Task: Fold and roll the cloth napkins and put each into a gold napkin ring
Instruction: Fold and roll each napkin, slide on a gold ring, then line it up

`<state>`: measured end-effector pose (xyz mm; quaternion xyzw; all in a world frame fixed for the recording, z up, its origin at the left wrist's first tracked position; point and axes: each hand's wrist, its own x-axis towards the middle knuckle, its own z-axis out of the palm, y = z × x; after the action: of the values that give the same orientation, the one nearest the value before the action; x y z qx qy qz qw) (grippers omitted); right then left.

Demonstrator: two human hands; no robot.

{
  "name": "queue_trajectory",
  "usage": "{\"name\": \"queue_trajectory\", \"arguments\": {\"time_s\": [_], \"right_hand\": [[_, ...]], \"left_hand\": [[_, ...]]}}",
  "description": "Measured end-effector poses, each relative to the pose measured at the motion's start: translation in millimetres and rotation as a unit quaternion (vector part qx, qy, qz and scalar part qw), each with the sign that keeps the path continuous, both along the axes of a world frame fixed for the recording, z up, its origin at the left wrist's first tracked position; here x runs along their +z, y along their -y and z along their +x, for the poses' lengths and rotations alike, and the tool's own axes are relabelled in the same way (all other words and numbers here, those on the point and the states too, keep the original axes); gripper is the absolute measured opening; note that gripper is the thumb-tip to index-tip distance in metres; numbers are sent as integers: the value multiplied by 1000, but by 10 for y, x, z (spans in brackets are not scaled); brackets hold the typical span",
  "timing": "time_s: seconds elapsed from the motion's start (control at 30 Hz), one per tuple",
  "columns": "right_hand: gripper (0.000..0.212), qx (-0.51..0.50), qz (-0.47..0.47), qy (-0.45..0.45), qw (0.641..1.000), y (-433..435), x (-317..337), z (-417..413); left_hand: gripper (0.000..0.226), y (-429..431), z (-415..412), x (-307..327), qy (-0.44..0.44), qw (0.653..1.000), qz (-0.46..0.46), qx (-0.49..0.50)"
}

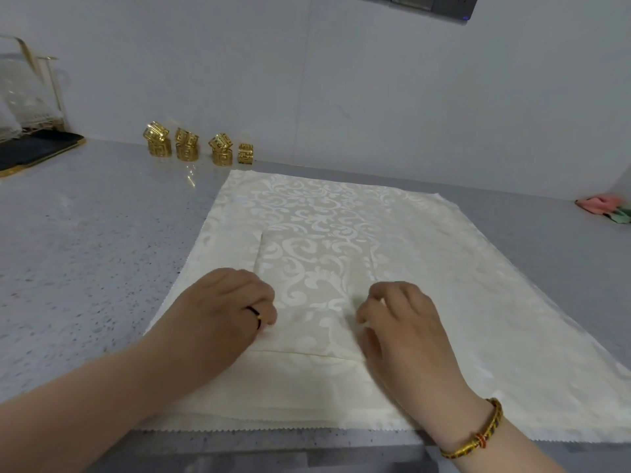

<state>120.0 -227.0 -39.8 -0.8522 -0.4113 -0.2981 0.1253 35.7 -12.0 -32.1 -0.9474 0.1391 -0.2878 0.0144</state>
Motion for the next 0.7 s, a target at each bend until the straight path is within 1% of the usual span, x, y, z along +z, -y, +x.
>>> {"name": "queue_trajectory", "arguments": {"time_s": [0.07,0.13,0.17,0.2,0.27,0.3,0.33,0.37,0.4,0.43,0.5,0.53,0.57,0.6,0.63,0.67,0.7], "right_hand": [[22,41,-53,-3,998,30,7,20],[6,71,-80,-12,994,75,5,44],[12,78,-87,-28,993,104,14,48],[22,89,-97,-45,990,145,14,56],[36,99,-112,-93,984,234,40,55],[46,98,-121,-115,981,278,56,58],[55,101,-122,-124,980,319,61,72],[59,96,-122,-135,979,349,66,80],[57,93,-117,-138,979,371,69,96],[51,86,-116,-141,979,376,87,109],[39,84,-104,-163,977,360,111,137],[38,86,-85,-194,973,340,143,153],[36,82,-67,-236,966,307,202,171],[29,74,-56,-289,953,273,264,190],[17,68,-38,-331,941,243,312,228],[9,63,-11,-366,928,215,349,274],[12,59,20,-399,915,182,369,326]], "left_hand": [[34,-35,22,-38,4,999,52,-4],[62,-73,5,-29,-18,998,54,14],[73,-107,-5,-27,-37,999,36,15],[77,-125,-28,-5,-72,997,13,21],[77,-110,-72,67,-168,985,-19,35],[85,-127,-73,85,-215,974,-47,54],[100,-153,-65,70,-226,969,-66,74],[111,-167,-75,44,-237,964,-68,96],[110,-164,-75,41,-247,961,-71,100],[103,-157,-65,48,-252,961,-61,92],[86,-150,-39,103,-252,959,-87,95],[68,-129,-30,159,-247,956,-134,82],[41,-127,0,203,-267,943,-181,85],[16,-127,23,250,-277,928,-232,92],[9,-143,60,281,-288,916,-262,96],[13,-166,95,301,-294,903,-299,92],[12,-194,142,303,-296,891,-330,98]]}}
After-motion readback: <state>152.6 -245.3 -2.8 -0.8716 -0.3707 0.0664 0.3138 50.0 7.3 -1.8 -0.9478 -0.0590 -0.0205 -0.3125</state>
